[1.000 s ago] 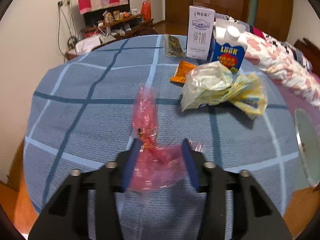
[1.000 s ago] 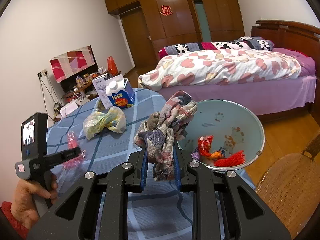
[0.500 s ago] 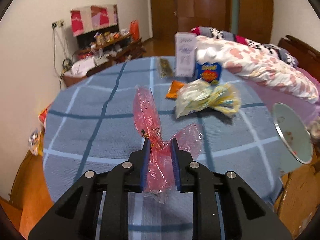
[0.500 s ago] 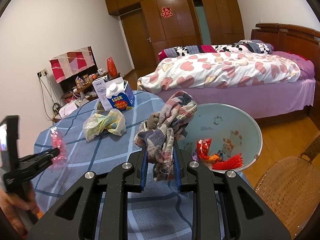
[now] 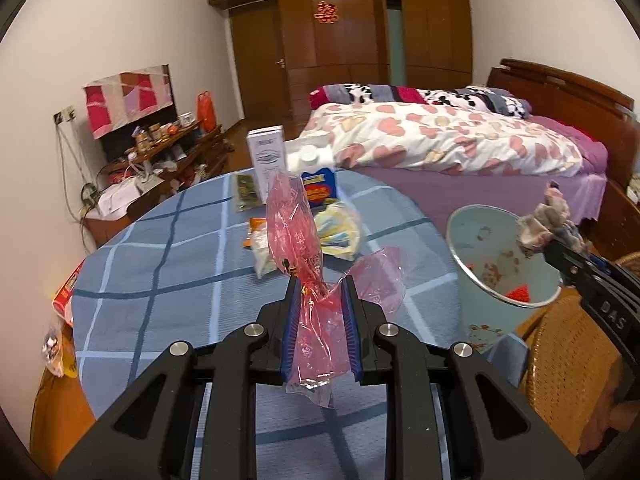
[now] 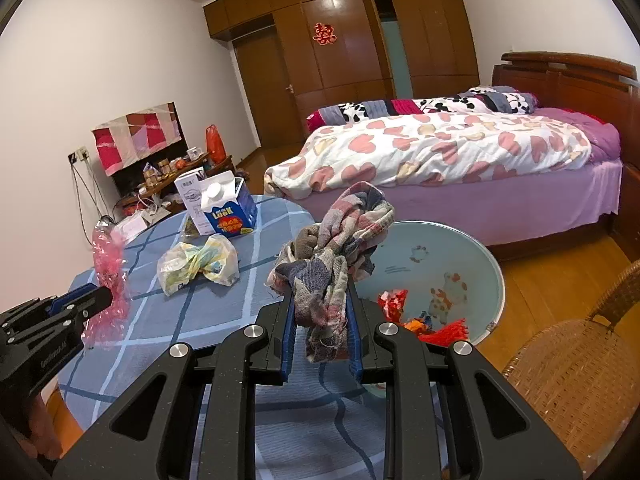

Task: Collect trash
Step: 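Carry the checkered rag toward the wastebasket with the right tool while the left tool lifts the pink bag, then open both tools over the wastebasket to drop the rag and pink bag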

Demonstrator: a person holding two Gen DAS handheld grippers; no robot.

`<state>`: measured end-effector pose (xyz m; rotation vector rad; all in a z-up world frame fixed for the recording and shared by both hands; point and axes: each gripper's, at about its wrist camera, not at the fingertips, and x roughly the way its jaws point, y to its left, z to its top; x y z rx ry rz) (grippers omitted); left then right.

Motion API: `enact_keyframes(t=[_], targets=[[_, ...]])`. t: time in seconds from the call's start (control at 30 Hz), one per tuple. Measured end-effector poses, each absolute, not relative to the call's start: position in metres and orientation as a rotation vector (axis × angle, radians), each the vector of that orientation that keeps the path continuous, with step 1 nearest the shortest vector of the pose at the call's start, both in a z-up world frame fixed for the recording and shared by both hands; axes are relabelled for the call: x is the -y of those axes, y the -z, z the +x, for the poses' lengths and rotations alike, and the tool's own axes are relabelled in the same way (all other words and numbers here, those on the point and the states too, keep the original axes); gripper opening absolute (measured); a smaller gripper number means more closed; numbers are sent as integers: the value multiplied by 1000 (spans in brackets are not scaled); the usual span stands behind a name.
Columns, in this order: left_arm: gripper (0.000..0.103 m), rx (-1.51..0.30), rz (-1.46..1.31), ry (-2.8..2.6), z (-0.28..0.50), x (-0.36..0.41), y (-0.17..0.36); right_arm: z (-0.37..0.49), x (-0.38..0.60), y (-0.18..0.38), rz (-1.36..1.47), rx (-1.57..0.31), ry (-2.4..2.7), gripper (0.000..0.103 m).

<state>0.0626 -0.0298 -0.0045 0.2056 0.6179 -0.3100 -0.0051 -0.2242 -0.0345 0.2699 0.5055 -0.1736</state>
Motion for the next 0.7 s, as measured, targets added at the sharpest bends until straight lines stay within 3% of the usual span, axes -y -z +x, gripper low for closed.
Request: enact_keyframes(t=[0.7], targets=[[21,-632,238,428,56,67,11,-5,237,35,275,-514,212,22]])
